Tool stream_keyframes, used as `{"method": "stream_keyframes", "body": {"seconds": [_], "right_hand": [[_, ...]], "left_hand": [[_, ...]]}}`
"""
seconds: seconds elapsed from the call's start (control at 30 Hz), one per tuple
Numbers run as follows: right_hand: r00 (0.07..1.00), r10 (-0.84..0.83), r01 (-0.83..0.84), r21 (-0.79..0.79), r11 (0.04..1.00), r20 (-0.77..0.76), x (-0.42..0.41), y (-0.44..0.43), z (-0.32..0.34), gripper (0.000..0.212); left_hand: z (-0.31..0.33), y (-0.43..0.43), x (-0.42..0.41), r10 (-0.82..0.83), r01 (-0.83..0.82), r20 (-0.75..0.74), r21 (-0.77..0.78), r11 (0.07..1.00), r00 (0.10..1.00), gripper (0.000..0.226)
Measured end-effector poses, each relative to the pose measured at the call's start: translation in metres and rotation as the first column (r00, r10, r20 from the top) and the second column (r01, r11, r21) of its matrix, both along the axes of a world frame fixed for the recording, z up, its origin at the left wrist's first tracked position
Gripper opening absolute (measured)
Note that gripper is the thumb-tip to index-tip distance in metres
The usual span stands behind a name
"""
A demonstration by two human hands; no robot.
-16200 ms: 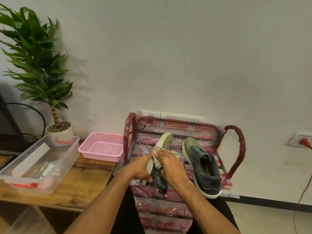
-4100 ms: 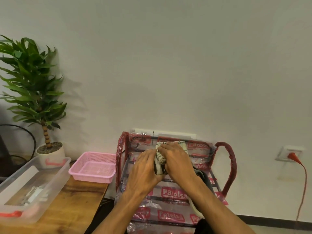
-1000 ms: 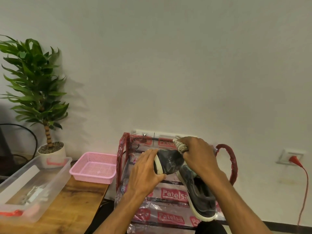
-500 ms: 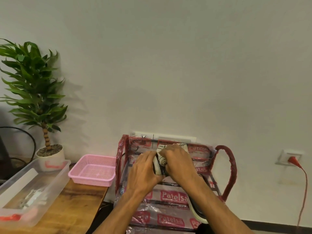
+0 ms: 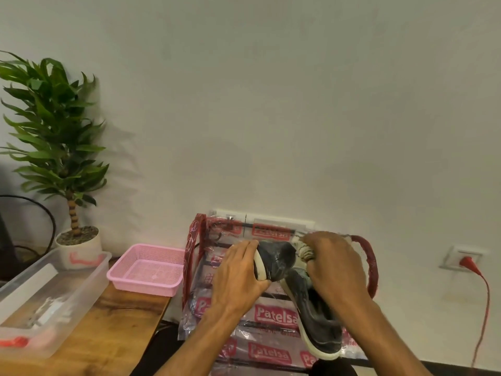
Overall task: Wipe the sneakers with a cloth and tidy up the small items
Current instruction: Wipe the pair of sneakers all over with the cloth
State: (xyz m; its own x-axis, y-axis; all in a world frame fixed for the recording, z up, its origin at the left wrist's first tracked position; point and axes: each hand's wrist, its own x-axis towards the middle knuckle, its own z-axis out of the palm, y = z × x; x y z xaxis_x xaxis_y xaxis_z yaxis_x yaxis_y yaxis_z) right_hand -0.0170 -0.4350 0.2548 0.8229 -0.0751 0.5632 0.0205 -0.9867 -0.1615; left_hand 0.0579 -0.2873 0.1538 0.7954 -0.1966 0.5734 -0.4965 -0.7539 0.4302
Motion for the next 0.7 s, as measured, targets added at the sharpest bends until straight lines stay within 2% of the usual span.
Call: {"method": "stream_keyframes", "body": {"seconds": [0.03, 0.1, 0.17, 0.2, 0.33, 0.43, 0.5, 0.63, 0.7], "right_hand": [[0.998, 0.035, -0.034, -0.028, 0.999, 0.049, 0.002, 0.003, -0.009, 0.037], [0.983, 0.134, -0.108, -0.192, 0.975, 0.128, 0.010, 0.008, -0.035, 0.051], [0.965, 0.244, -0.194, -0.358, 0.913, 0.099, 0.025, 0.007, -0.060, 0.054], [0.961, 0.268, -0.220, -0.388, 0.895, 0.073, 0.035, 0.003, -0.066, 0.056], [0.990, 0.135, -0.138, -0.349, 0.927, -0.033, 0.064, -0.007, -0.061, 0.070], [0.966, 0.258, -0.232, -0.407, 0.884, 0.009, 0.064, 0.003, -0.068, 0.060], [0.953, 0.304, -0.265, -0.452, 0.852, 0.015, 0.064, -0.003, -0.071, 0.061], [0.994, 0.109, -0.112, -0.399, 0.910, -0.031, 0.068, -0.032, -0.064, 0.073], [0.992, 0.127, -0.117, -0.361, 0.925, 0.005, 0.063, -0.029, -0.070, 0.067]], "left_hand": [[0.000, -0.002, 0.000, 0.006, -0.006, 0.006, 0.001, 1.000, 1.000, 0.088], [0.001, -0.006, -0.001, 0.017, -0.017, 0.013, 0.000, 1.000, 1.000, 0.087], [0.002, -0.006, 0.000, 0.028, -0.028, 0.001, 0.005, 1.000, 1.000, 0.087], [0.002, -0.005, 0.001, 0.033, -0.033, -0.008, 0.005, 0.999, 0.999, 0.087], [0.006, -0.001, 0.005, 0.037, -0.036, -0.044, 0.009, 0.999, 0.998, 0.089], [0.011, 0.001, 0.007, 0.050, -0.051, -0.068, -0.015, 0.999, 0.996, 0.091], [0.010, 0.004, 0.007, 0.049, -0.051, -0.073, -0.017, 0.999, 0.996, 0.089], [0.007, 0.009, 0.007, 0.072, -0.073, -0.086, -0.016, 0.997, 0.994, 0.087], [0.009, 0.009, 0.010, 0.096, -0.098, -0.094, -0.020, 0.995, 0.991, 0.086]]}}
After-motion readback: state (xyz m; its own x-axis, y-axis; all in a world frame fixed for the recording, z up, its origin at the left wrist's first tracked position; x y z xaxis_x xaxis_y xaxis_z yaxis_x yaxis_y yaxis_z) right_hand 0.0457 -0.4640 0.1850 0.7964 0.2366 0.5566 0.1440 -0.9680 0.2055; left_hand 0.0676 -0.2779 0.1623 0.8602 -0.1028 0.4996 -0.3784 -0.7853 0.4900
